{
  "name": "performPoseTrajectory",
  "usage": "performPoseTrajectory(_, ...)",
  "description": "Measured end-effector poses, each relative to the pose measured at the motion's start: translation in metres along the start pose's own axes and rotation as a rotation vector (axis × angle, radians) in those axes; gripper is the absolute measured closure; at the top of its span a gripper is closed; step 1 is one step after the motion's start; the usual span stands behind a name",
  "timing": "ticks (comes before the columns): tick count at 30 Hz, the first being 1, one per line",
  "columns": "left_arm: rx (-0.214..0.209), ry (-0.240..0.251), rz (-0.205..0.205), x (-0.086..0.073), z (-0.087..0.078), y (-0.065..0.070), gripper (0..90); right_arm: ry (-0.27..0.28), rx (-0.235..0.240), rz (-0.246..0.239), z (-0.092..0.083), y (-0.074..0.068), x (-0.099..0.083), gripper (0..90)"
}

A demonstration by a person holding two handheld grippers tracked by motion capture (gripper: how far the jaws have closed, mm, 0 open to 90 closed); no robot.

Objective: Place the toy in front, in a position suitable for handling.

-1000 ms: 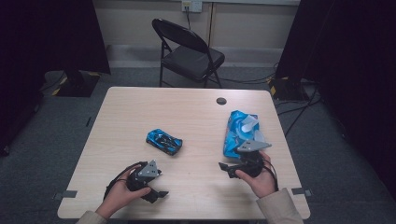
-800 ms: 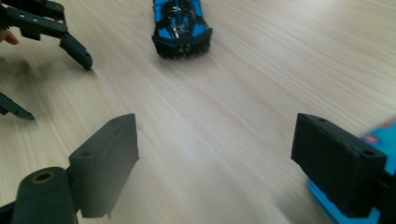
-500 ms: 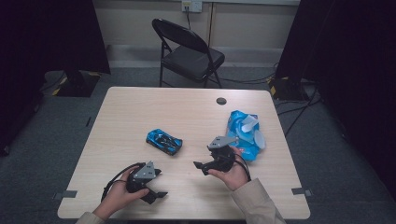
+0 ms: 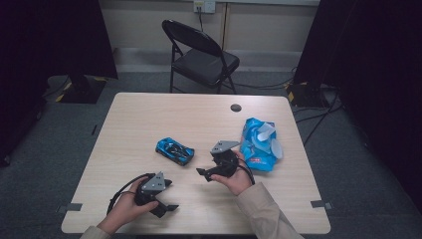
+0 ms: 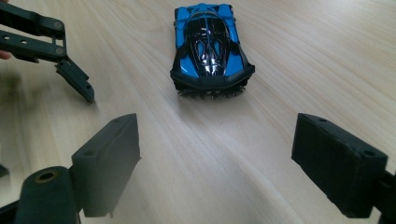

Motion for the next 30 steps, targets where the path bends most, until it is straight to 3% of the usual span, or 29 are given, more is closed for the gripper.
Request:
performPoseTrajectory(19,-0.003,0.004,-0.004,0.0,0.0,0.0,11.2,-0.023,0.035,-0.004,0.04,0.003,0.015,14.4)
performPoseTrajectory(30,-0.001,0.0,0.002,0.0,0.0,0.0,11.2,-0.022,0.026,-0.039,0.065,-0.002,0.023,13.5)
Point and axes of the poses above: each handheld gripper's, and its own axes: z roughly forward along the jaws, x roughly out of its top, y roughly to its right, the point moved 6 cm from there along z, roughly forward along the jaws, and after that the axes turned 13 degrees about -z, right-handed, at the moved point
